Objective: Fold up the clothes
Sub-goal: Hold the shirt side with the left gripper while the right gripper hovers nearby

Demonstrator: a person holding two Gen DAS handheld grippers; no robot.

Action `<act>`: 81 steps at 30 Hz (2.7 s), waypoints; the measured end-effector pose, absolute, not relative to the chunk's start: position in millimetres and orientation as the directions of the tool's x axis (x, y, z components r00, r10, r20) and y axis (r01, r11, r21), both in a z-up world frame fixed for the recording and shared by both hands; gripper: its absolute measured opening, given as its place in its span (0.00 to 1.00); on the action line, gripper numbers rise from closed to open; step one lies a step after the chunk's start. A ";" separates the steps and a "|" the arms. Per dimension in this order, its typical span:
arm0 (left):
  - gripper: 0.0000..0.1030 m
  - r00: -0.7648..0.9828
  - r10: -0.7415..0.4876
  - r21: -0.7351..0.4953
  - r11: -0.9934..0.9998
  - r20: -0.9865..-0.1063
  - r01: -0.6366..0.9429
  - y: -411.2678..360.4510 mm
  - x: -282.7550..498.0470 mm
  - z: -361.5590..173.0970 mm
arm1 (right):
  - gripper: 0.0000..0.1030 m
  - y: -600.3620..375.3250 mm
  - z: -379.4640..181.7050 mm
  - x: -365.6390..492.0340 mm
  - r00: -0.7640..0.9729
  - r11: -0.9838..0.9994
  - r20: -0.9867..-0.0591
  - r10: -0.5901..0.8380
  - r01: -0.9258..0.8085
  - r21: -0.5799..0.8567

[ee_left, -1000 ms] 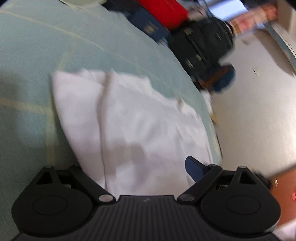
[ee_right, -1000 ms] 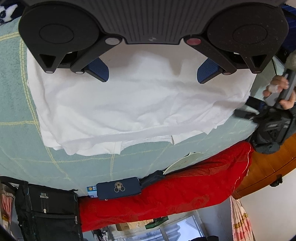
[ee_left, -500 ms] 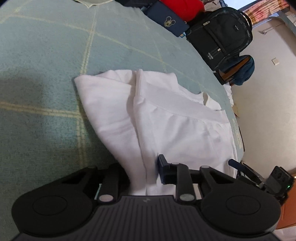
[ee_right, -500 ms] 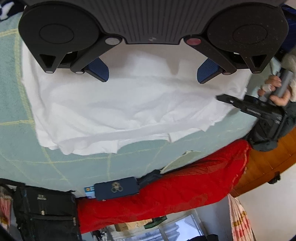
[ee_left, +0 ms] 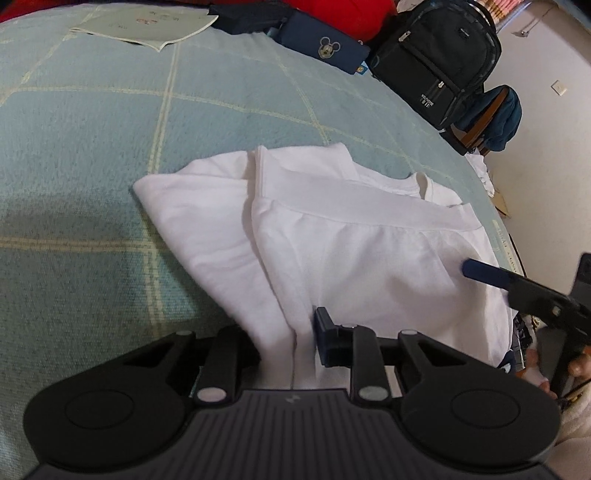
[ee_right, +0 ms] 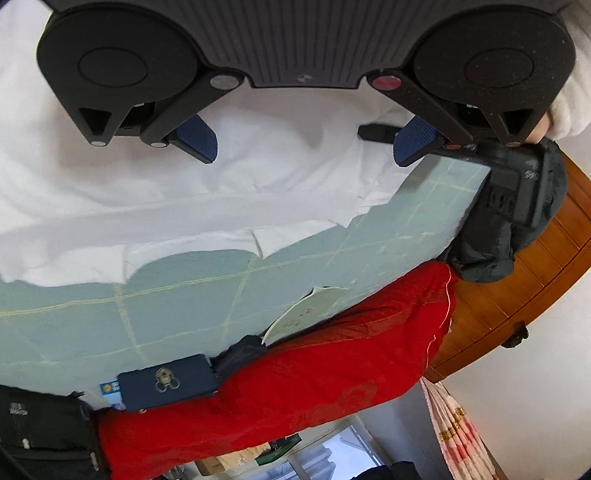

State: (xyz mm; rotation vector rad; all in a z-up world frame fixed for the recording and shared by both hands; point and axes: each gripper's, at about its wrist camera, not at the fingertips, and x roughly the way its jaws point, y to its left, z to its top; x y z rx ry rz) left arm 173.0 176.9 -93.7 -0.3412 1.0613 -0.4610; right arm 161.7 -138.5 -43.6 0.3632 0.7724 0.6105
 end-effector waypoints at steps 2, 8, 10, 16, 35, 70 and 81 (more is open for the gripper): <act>0.24 0.412 -0.513 -0.473 0.858 -0.754 0.203 175.5 172.2 -93.1 | 1.00 -132.2 -50.9 171.3 0.550 0.772 -0.549 0.630 -0.365 0.520; 0.24 0.414 -0.511 -0.466 0.859 -0.753 0.213 173.9 172.4 -93.1 | 1.00 -122.2 -70.8 199.9 0.579 0.801 -0.561 0.592 -0.345 0.489; 0.24 0.415 -0.508 -0.460 0.861 -0.755 0.217 172.8 172.0 -92.5 | 1.00 -121.1 -70.9 201.9 0.583 0.808 -0.566 0.583 -0.339 0.482; 0.24 0.416 -0.503 -0.453 0.864 -0.758 0.220 171.7 171.1 -91.5 | 1.00 -122.0 -55.2 188.9 0.572 0.815 -0.587 0.573 -0.325 0.480; 0.24 0.440 -0.480 -0.432 0.877 -0.759 0.212 165.8 168.5 -91.4 | 1.00 -118.3 -62.7 140.5 0.484 0.803 -0.649 0.587 -0.246 0.543; 0.25 0.430 -0.329 -0.293 0.944 -0.841 0.149 139.3 171.7 -77.8 | 1.00 -147.7 -35.5 102.1 0.463 0.815 -0.674 0.576 -0.257 0.520; 0.19 0.443 -0.257 -0.216 0.966 -0.859 0.142 123.3 168.0 -62.8 | 1.00 -209.4 -45.0 97.3 0.506 0.826 -0.665 0.549 -0.211 0.522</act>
